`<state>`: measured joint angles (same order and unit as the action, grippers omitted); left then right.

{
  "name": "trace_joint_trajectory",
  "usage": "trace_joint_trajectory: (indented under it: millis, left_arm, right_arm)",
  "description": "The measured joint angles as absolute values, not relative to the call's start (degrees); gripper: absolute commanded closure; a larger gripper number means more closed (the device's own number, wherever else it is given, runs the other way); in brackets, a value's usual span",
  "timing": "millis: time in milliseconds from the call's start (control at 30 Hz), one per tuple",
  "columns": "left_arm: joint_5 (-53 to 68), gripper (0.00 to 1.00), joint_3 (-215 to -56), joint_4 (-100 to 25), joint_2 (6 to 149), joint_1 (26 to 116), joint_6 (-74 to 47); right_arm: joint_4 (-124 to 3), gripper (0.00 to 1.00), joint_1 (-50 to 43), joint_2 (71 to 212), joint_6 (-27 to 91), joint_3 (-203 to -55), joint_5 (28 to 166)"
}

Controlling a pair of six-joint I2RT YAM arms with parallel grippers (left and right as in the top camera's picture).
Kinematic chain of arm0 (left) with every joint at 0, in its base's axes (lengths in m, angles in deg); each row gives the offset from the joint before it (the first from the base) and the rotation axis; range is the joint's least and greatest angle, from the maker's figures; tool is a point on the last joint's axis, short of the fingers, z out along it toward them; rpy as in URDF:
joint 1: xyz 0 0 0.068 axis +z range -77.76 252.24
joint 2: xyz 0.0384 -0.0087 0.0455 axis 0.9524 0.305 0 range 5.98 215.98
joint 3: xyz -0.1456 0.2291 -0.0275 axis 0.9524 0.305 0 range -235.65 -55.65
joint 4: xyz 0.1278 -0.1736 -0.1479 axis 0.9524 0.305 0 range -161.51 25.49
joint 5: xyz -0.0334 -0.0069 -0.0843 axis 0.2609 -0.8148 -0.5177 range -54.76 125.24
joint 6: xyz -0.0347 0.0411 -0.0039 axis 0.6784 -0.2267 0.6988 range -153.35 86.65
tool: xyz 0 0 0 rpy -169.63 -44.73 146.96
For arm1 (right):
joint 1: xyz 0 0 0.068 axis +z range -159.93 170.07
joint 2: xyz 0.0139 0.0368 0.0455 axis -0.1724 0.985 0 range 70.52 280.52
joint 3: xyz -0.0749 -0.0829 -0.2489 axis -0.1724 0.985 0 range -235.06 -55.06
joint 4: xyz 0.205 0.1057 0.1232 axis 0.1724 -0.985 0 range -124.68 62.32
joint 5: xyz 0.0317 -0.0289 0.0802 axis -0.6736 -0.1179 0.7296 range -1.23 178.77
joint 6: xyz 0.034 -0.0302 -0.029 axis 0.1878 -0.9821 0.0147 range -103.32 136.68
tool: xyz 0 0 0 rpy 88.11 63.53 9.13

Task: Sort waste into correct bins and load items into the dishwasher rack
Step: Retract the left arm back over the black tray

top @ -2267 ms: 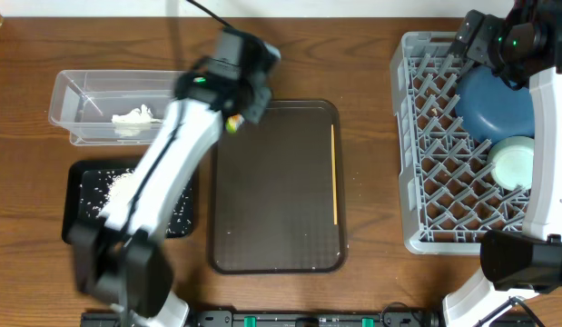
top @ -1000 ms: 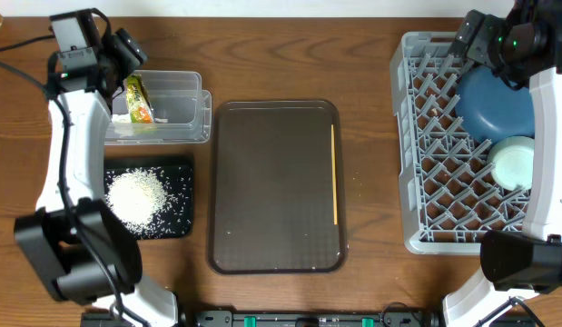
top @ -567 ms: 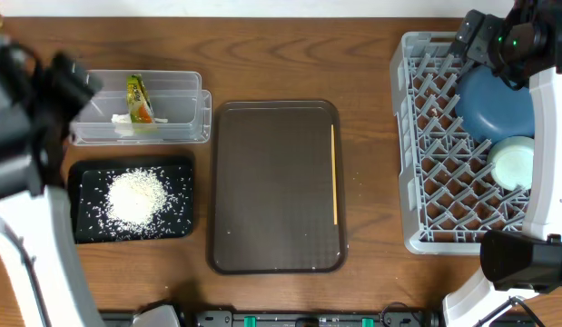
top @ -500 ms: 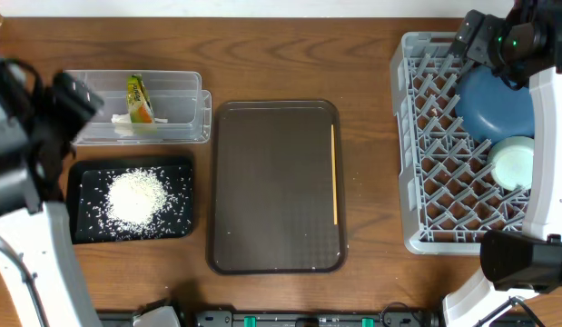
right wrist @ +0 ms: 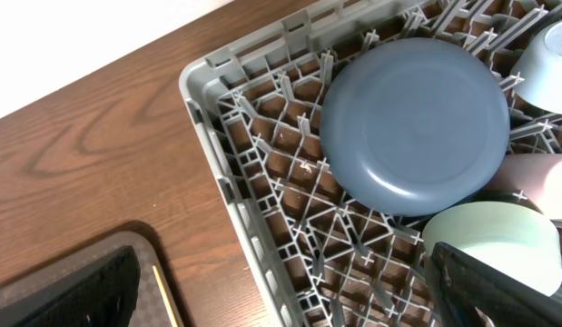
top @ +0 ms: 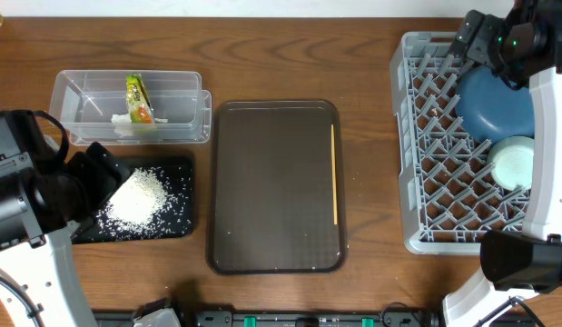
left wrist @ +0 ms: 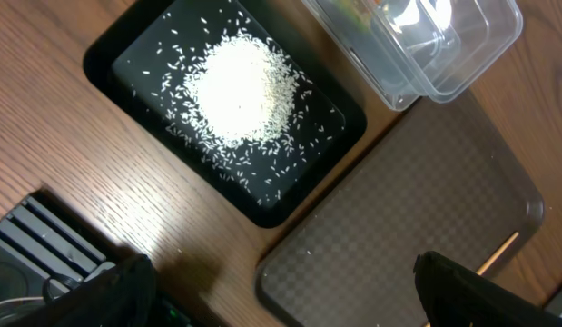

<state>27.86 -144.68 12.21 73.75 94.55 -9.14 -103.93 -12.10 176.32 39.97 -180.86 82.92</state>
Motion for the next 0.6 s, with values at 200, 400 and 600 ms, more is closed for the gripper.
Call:
trace_joint_trajectory:
  millis: [200, 400, 600]
  left_arm:
    - [27.73, 0.06, -144.68, 12.15, 73.75, 94.55, -9.14]
    - [32.67, 0.06, -144.68, 10.42, 73.79, 94.55, -9.14]
    - [35.27, 0.06, -144.68, 10.44, 74.12, 94.55, -9.14]
  right_arm:
    - [-103.93, 0.01, -12.1, 176.32, 39.97, -180.86, 82.9]
    - [-103.93, 0.01, -12.1, 176.32, 39.97, -180.86, 82.9]
    - [-103.87, 0.01, -12.1, 176.32, 39.97, -180.86, 82.94]
